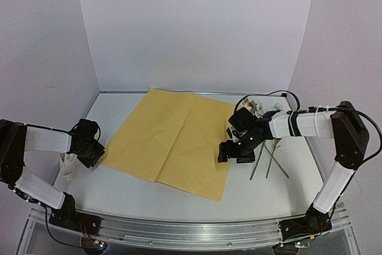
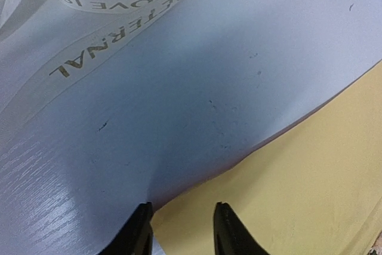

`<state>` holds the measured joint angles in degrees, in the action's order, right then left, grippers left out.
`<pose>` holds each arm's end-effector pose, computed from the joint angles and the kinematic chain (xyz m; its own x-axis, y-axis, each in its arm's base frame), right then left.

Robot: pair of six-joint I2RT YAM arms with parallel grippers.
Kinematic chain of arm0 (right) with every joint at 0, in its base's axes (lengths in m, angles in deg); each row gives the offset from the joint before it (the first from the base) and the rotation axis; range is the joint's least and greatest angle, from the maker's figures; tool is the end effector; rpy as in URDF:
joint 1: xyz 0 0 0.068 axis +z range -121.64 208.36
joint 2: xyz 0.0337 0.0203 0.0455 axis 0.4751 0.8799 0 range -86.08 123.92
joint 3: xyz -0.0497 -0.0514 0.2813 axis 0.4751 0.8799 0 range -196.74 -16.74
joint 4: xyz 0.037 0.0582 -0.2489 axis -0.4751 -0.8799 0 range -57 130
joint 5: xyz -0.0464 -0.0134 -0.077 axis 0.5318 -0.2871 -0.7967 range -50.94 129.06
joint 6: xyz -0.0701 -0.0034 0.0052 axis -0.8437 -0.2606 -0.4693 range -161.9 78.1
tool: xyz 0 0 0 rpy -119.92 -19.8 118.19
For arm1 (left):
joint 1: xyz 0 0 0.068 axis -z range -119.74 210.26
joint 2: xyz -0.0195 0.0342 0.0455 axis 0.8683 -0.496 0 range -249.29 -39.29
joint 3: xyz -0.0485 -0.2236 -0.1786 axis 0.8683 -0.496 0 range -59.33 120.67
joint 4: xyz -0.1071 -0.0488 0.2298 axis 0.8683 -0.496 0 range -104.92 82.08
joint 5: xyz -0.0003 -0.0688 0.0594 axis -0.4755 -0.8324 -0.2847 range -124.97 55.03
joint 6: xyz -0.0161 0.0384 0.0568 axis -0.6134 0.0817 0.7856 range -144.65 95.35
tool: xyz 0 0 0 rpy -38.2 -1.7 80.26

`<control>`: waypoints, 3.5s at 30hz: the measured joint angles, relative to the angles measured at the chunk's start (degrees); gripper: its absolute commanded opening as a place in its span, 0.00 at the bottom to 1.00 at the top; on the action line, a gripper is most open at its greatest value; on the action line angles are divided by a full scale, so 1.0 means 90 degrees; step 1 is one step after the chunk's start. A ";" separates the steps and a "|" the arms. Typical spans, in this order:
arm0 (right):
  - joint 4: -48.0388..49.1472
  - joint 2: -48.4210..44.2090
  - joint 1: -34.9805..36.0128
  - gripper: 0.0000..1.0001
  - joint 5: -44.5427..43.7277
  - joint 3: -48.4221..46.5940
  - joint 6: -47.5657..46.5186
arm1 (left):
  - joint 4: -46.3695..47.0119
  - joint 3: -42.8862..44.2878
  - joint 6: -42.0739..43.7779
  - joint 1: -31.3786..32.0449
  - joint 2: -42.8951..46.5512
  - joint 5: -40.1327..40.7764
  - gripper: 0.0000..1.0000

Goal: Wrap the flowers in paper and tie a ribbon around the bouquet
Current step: Rotate the flattened wrapping paper at the center of the board, then move the flattened wrapping paper to the center of the board.

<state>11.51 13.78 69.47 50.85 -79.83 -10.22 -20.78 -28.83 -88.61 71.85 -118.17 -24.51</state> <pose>0.2578 0.2405 0.1764 -0.9542 -0.1503 -0.2587 -0.2432 0.8934 0.3777 0.2311 -0.0367 0.1349 -0.4775 -0.8040 -0.3542 -0.7225 0.5888 -0.3624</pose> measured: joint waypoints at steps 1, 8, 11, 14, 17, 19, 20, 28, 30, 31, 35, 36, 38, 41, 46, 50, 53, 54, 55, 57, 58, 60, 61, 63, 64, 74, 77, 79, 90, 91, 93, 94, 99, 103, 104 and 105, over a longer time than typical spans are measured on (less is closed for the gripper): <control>0.0002 0.0025 0.0000 0.83 0.0000 0.0000 0.0000 | 0.0014 -0.0002 0.0037 -0.0031 -0.0027 -0.0014 0.19; 0.0007 0.0058 0.0000 0.81 -0.0056 0.0000 -0.0002 | 0.0183 -0.0001 0.0408 -0.0401 -0.0216 -0.0112 0.00; 0.0017 0.0058 0.0000 0.80 -0.0063 0.0000 0.0005 | 0.0214 0.0133 0.0793 -0.0698 -0.0347 -0.0201 0.00; 0.0021 0.0058 0.0000 0.80 -0.0063 0.0002 0.0011 | 0.0221 0.0437 0.1301 -0.1187 -0.0617 -0.0366 0.00; 0.0026 0.0058 0.0000 0.80 -0.0063 0.0031 0.0035 | 0.0251 0.0890 0.1827 -0.1716 -0.0918 -0.0485 0.00; 0.0027 0.0058 0.0000 0.80 -0.0061 0.0049 0.0054 | 0.0265 0.1226 0.2155 -0.2014 -0.1114 -0.0591 0.00; 0.0025 0.0058 0.0002 0.80 -0.0063 0.0056 0.0061 | 0.0268 0.1388 0.2296 -0.2111 -0.1223 -0.0663 0.00; 0.0014 0.0045 0.0010 0.80 -0.0091 0.0061 0.0124 | 0.0232 0.2537 0.3158 -0.2532 -0.2085 -0.1163 0.48; -0.0019 0.0028 0.0010 0.81 -0.0116 0.0061 0.0124 | 0.0156 0.2653 0.3258 -0.2517 -0.2101 -0.1248 0.69; -0.0049 0.0013 0.0010 0.82 -0.0142 0.0061 0.0126 | 0.0098 0.2700 0.3298 -0.2486 -0.2082 -0.1267 0.77; -0.0186 -0.0155 0.0010 0.85 -0.0251 0.0061 0.0144 | -0.0270 0.2897 0.3488 -0.2150 -0.1879 -0.0984 0.94; -0.0215 -0.0220 0.0010 0.86 -0.0272 0.0061 0.0149 | -0.0396 0.2965 0.3515 -0.1946 -0.1757 -0.0845 0.95; -0.0279 -0.0376 0.0010 0.88 -0.0335 0.0061 0.0159 | -0.0553 0.3099 0.3590 -0.1523 -0.1537 -0.0663 0.96; -0.0364 -0.0619 0.0007 0.91 -0.0439 0.0061 0.0175 | -0.0621 0.3409 0.3632 -0.0718 -0.1318 -0.0482 0.96; -0.0462 -0.0925 -0.0083 0.94 -0.0526 0.0061 0.0196 | -0.0541 0.4070 0.3681 0.0471 -0.1724 -0.0499 0.96; -0.0534 -0.1022 -0.0248 0.96 -0.0539 0.0061 0.0209 | -0.0376 0.4910 0.3785 0.1205 -0.2935 -0.0579 0.96; -0.0586 -0.1105 -0.0368 0.97 -0.0539 0.0061 0.0244 | -0.0258 0.5448 0.3834 0.1592 -0.3827 -0.0740 0.96; -0.0602 -0.1148 -0.0406 0.97 -0.0539 0.0061 0.0251 | -0.0261 0.5689 0.3874 0.1713 -0.4133 -0.0810 0.96; -0.0616 -0.1198 -0.0436 0.97 -0.0539 0.0061 0.0259 | -0.0250 0.5938 0.3920 0.1819 -0.4427 -0.0866 0.96; -0.0627 -0.1300 -0.0478 0.97 -0.0539 0.0061 0.0272 | -0.0237 0.6373 0.3972 0.1979 -0.4908 -0.0967 0.96; -0.0629 -0.1353 -0.0498 0.97 -0.0539 0.0061 0.0275 | -0.0240 0.6597 0.3997 0.2050 -0.5126 -0.1010 0.96; -0.0630 -0.1433 -0.0520 0.97 -0.0540 0.0061 0.0284 | -0.0235 0.6962 0.4031 0.2142 -0.5447 -0.1101 0.96; -0.0631 -0.1461 -0.0531 0.97 -0.0541 0.0063 0.0290 | -0.0230 0.7132 0.4055 0.2174 -0.5593 -0.1151 0.96; -0.0631 -0.1491 -0.0554 0.97 -0.0541 0.0075 0.0291 | -0.0248 0.7430 0.4105 0.2218 -0.5839 -0.1211 0.96; -0.0631 -0.1502 -0.0567 0.97 -0.0542 0.0092 0.0291 | -0.0256 0.7598 0.4122 0.2235 -0.5962 -0.1223 0.96; -0.0780 -0.1796 -0.0773 0.97 -0.0679 0.0261 0.0239 | -0.0301 0.8359 0.4552 0.2483 -0.6532 -0.1301 0.91; -0.0862 -0.1920 -0.0902 0.97 -0.0821 0.0308 0.0201 | -0.0228 0.8174 0.4839 0.2664 -0.6470 -0.1230 0.90; -0.0932 -0.1976 -0.1005 0.98 -0.0941 0.0333 0.0161 | -0.0171 0.7894 0.5032 0.2788 -0.6308 -0.1190 0.89; -0.1324 -0.1706 -0.1775 0.98 -0.1764 0.0309 -0.0508 | -0.0396 0.6731 0.5976 0.3087 -0.5514 -0.1276 0.89; -0.1344 -0.1512 -0.1901 0.98 -0.1792 0.0244 -0.0576 | -0.0406 0.6730 0.6027 0.3087 -0.5510 -0.1298 0.89; -0.1370 -0.1077 -0.2130 0.98 -0.1796 0.0047 -0.0695 | -0.0422 0.6730 0.6136 0.3085 -0.5506 -0.1346 0.89; -0.1373 -0.0859 -0.2231 0.98 -0.1779 -0.0062 -0.0737 | -0.0430 0.6730 0.6174 0.3083 -0.5505 -0.1361 0.89; -0.1367 -0.0077 -0.2575 0.98 -0.1662 -0.0490 -0.0878 | -0.0468 0.6730 0.6340 0.3082 -0.5503 -0.1388 0.89; -0.1377 0.0327 -0.2682 0.98 -0.1552 -0.0731 -0.0901 | -0.0493 0.6731 0.6461 0.3079 -0.5503 -0.1415 0.89; -0.1371 0.0430 -0.2700 0.98 -0.1527 -0.0781 -0.0898 | -0.0503 0.6732 0.6472 0.3077 -0.5499 -0.1429 0.89; -0.1372 0.0525 -0.2723 0.98 -0.1495 -0.0822 -0.0886 | -0.0516 0.6732 0.6481 0.3076 -0.5494 -0.1445 0.89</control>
<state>-0.84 18.51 44.96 37.40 -87.23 -18.19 -25.43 31.76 -30.28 99.54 -167.61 -37.52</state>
